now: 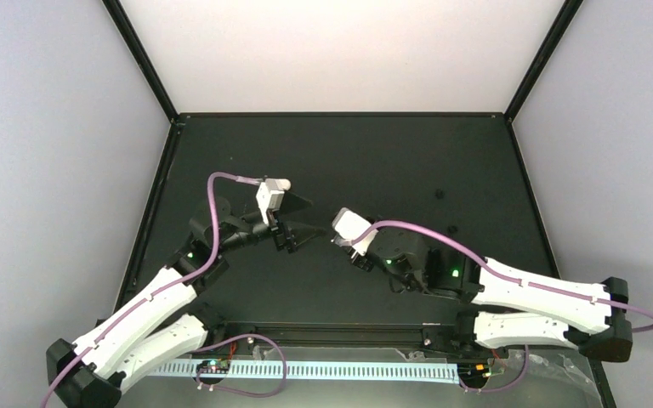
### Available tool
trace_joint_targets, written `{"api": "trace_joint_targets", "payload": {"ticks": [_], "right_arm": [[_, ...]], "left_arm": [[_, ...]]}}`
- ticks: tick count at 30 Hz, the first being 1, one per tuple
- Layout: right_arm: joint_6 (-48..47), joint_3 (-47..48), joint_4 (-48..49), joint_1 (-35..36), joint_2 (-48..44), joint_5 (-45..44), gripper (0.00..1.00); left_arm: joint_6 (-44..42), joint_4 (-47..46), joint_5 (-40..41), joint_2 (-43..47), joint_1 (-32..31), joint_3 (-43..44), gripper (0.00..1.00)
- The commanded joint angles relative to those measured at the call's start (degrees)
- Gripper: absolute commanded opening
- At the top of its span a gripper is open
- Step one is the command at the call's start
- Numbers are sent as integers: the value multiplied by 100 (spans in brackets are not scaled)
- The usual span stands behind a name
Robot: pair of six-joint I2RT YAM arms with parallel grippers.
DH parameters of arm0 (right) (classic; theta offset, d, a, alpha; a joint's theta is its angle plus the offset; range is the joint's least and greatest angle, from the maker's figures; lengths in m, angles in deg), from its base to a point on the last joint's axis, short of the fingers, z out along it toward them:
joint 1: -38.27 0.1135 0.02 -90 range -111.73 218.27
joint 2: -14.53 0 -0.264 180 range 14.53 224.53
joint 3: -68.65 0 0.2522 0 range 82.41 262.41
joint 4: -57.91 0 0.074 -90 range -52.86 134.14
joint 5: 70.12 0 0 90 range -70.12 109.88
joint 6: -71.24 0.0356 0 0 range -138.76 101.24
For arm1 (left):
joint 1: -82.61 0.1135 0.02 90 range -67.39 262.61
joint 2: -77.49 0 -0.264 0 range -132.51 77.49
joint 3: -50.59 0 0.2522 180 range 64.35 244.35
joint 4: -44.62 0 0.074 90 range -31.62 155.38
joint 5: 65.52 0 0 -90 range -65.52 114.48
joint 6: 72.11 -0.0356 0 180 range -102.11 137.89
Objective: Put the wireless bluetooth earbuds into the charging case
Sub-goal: Pick up the charging case at the center of the board.
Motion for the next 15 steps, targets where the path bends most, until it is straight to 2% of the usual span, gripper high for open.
{"api": "trace_joint_targets", "payload": {"ticks": [1,9,15], "right_arm": [[-427,219,337,320,253,-652,33],[-535,224,704,550,312,-927,33],[-640,222,862,659,342,-1024,33]], "left_arm": [[-219,196,-321,-261,-85,334,90],[-197,251,-199,-303,-110,345,85],[-141,146,-514,-435,-121,372,75]]}}
